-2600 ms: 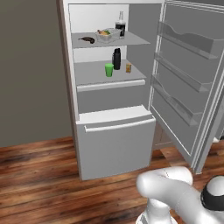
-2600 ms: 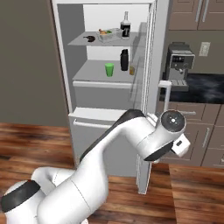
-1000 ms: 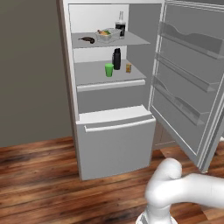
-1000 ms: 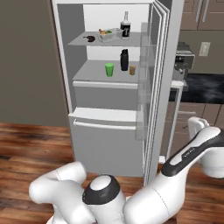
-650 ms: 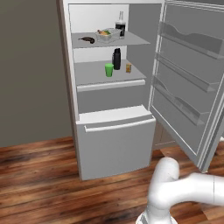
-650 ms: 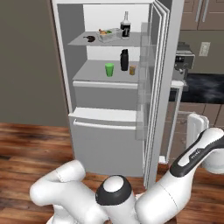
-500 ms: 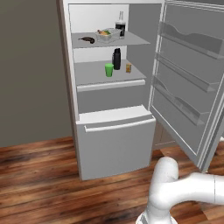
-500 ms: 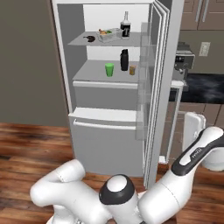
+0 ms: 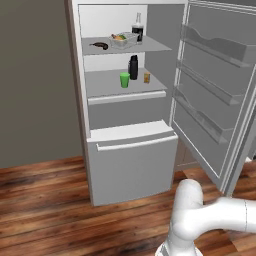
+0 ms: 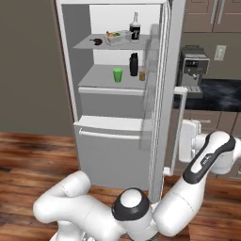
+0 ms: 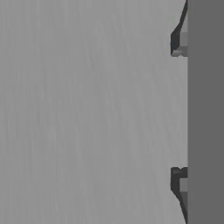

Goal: Place the tupperware on the top shelf of the fridge. Make space for the tupperware among the existing items by rearranging them on the shelves if needed. Close the fridge door when finished.

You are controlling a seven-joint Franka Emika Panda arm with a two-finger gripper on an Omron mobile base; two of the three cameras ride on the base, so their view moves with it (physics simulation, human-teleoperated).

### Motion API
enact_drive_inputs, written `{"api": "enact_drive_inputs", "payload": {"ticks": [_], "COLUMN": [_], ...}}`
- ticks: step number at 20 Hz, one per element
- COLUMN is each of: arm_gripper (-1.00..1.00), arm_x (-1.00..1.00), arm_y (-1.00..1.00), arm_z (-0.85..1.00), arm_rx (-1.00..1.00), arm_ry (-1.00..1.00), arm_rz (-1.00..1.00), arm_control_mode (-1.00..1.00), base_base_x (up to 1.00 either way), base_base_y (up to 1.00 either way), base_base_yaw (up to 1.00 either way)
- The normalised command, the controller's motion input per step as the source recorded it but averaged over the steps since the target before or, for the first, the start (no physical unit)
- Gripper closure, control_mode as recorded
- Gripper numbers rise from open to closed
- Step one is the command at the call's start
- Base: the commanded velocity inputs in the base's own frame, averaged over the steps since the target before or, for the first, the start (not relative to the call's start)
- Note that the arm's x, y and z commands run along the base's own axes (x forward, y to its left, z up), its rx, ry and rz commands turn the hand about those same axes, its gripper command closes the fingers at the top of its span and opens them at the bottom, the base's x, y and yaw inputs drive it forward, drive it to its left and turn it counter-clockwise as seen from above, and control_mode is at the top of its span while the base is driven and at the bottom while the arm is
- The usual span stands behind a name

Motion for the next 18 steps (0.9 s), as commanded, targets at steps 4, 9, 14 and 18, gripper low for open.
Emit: {"api": "enact_drive_inputs", "payload": {"ticks": [4, 9, 14, 18], "arm_gripper": [-1.00, -1.00, -1.00, -1.00], "arm_x": [0.00, 0.00, 0.05, 0.24], "arm_y": [1.00, 1.00, 0.95, 0.86], "arm_z": [-0.22, -0.05, 0.13, 0.46], "arm_rx": [0.00, 0.00, 0.00, -0.01], "arm_ry": [-0.17, -0.24, -0.34, -0.36], "arm_rz": [0.23, 0.18, 0.04, -0.01], "arm_control_mode": [-1.00, -1.00, -1.00, -1.00], "base_base_x": [0.00, 0.00, 0.00, 0.00], "base_base_y": [0.00, 0.00, 0.00, 0.00], "base_base_yaw": [0.00, 0.00, 0.00, 0.00]}}
